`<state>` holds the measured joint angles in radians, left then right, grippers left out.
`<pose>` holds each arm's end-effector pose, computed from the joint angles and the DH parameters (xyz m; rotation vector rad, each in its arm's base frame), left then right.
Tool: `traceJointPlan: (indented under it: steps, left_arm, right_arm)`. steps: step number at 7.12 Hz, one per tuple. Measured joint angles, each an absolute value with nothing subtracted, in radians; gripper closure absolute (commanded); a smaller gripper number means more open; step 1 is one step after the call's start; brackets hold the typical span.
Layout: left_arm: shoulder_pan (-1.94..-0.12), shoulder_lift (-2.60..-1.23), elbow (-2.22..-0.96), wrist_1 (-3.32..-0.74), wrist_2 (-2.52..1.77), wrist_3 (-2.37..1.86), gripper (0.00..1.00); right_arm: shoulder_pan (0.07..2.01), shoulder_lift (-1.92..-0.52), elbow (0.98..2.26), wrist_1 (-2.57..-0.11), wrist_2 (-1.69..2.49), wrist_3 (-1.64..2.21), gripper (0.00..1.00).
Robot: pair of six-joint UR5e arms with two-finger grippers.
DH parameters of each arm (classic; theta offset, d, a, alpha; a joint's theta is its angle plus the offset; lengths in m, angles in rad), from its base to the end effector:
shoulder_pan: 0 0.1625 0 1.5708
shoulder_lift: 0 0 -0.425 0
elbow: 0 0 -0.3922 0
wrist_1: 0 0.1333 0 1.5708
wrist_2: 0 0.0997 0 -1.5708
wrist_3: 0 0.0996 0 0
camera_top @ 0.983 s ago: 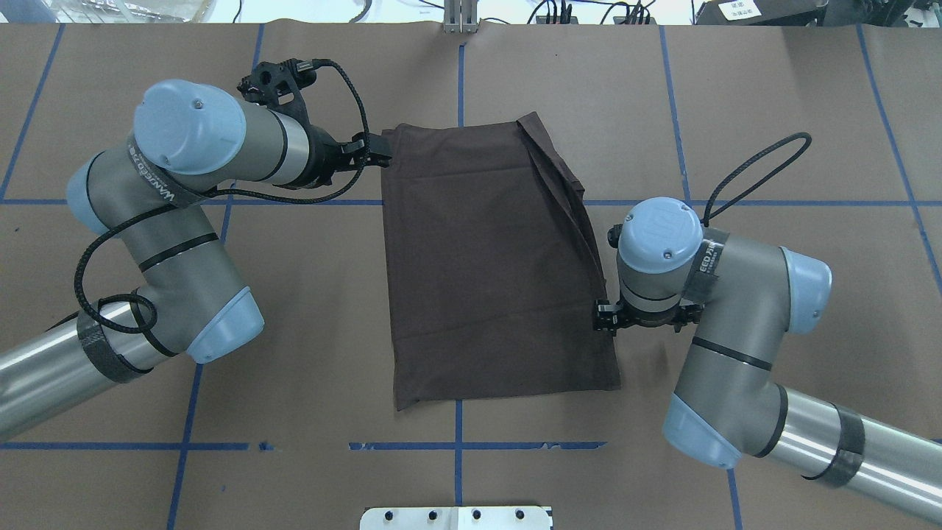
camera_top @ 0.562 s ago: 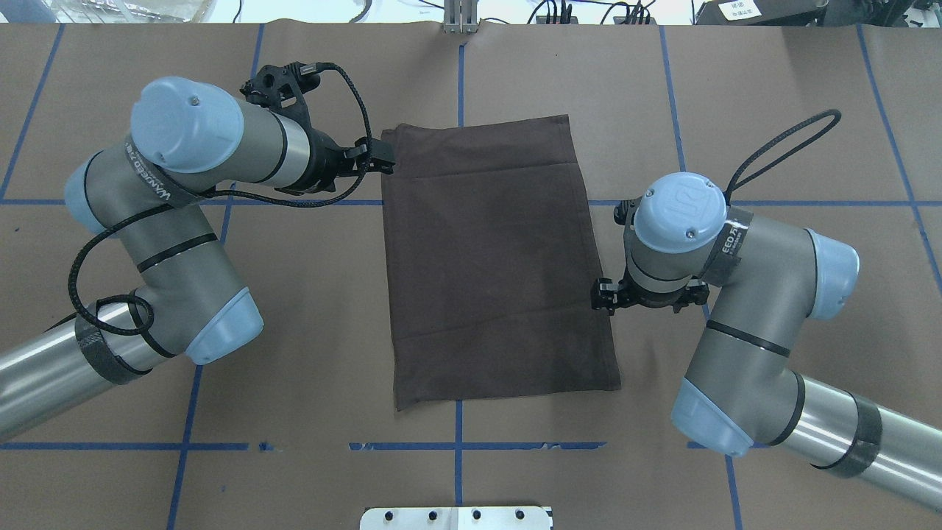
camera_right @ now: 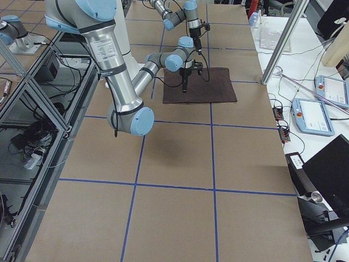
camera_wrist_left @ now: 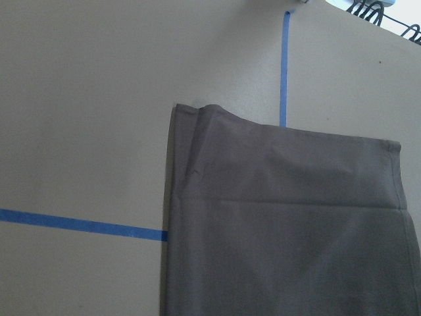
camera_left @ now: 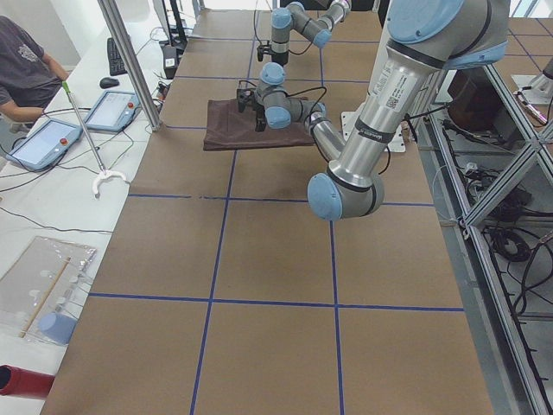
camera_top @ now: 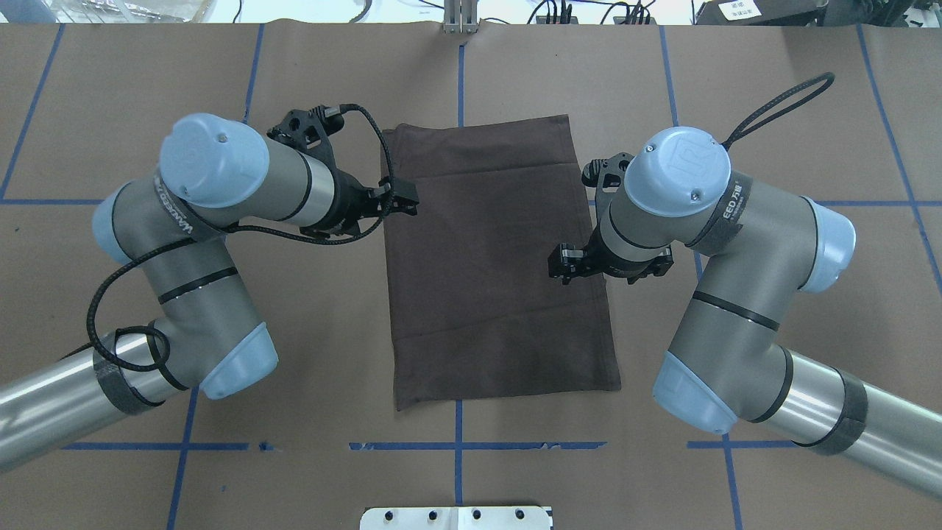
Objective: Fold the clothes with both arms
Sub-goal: 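Move the left gripper to the shirt's bottom corner nearest the robot, then move the right gripper down to the other bottom corner nearest the robot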
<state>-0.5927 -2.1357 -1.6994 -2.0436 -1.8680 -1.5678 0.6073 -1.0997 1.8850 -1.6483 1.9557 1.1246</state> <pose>0.4859 -0.4528 0.2166 0.0889 1.1886 -0.3455 -0.4429 -0.4246 0.2692 0.0327 -0.7888 0.0164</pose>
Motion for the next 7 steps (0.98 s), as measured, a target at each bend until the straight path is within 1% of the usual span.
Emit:
traceJointPlan:
  steps: [2,3,5,7]
  left_arm:
    - [-0.457,-2.134,-1.726,-2.012,-1.796,-1.750,0.00]
    - [-0.402,-2.132,-1.753,-1.947,-1.758,-1.821,0.00]
    - [-0.326,-2.125,-1.797,-1.807,-1.704,-1.951,0.00]
    - [-0.270,-2.113,-1.796,-1.743,-1.665,-2.032,0.00]
  right_arm:
    - [0.616,-1.103,1.897,-1.630,1.973,1.138,0.00]
    - [0.620,-1.104,1.900,-1.624,1.974,1.141,0.00]
    - [0.622,-1.104,1.901,-1.595,1.974,1.164,0.00]
    - [0.622,-1.105,1.900,-1.575,1.973,1.184,0.00]
